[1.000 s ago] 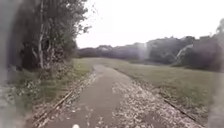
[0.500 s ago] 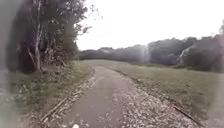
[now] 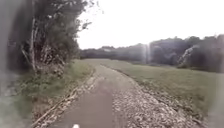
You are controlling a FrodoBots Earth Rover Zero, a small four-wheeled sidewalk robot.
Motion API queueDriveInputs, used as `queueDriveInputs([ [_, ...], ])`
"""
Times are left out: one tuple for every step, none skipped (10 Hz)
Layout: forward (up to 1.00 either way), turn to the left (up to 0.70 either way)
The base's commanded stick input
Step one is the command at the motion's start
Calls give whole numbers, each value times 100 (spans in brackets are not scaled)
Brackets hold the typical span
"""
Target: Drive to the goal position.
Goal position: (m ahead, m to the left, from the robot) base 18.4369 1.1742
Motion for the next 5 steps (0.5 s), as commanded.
queueDriveInputs([
  [85,0],
  [85,0],
  [85,-10],
  [85,-29],
  [85,-34],
])
